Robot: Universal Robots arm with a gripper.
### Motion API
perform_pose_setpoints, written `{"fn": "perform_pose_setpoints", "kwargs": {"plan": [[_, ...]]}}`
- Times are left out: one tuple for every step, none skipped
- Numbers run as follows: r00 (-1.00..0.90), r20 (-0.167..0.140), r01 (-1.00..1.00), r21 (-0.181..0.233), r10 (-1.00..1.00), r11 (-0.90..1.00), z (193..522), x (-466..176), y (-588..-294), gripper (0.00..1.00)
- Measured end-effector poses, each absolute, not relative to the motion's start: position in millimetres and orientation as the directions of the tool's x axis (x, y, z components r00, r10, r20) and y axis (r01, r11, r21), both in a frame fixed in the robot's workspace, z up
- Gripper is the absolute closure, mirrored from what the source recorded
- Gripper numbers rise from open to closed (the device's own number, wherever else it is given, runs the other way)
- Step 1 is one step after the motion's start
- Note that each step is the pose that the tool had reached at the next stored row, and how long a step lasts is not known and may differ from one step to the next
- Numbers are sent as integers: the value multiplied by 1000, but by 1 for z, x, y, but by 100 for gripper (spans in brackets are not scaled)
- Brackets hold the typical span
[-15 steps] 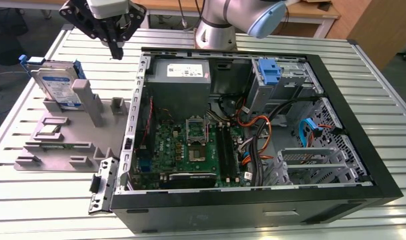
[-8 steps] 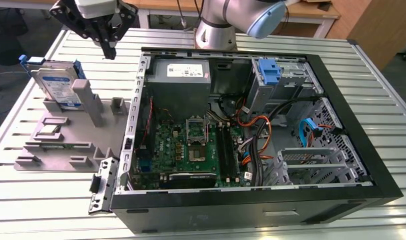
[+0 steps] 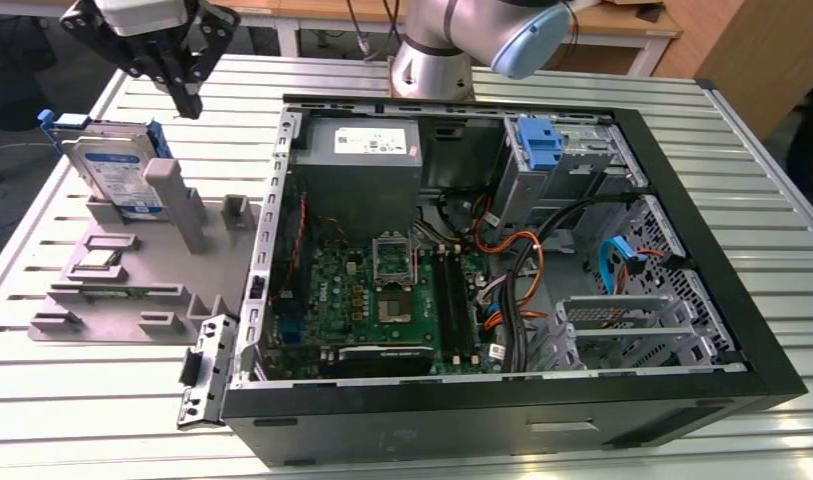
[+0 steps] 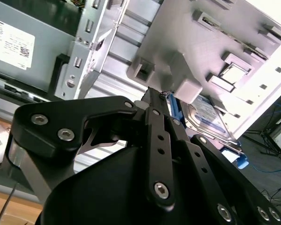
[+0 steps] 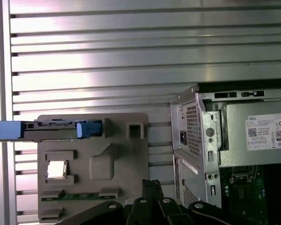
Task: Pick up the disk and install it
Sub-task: 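Reach for the disk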
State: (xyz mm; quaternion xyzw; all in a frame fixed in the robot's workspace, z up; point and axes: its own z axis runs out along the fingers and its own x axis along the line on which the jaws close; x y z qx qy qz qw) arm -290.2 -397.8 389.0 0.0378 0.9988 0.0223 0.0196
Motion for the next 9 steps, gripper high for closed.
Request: {"fn": "perform_pose_setpoints", "kwargs": {"plan": [[-996, -38, 75, 46, 76, 996, 389, -294, -398, 89], [-996, -39, 74, 46, 76, 996, 389, -297, -398, 89], [-996, -39, 74, 46, 76, 996, 389, -300, -398, 89], [-996, -39, 74, 46, 76, 996, 389, -303, -398, 89], [-996, -40, 74, 46, 76, 996, 388, -306, -398, 89], [-996, -40, 74, 46, 76, 996, 388, -309, -398, 89], [-996, -40, 74, 46, 76, 996, 388, -312, -398, 89], [-996, -40, 74, 46, 76, 996, 388, -315, -398, 89], [-996, -41, 74, 46, 76, 996, 388, -318, -398, 89]]}}
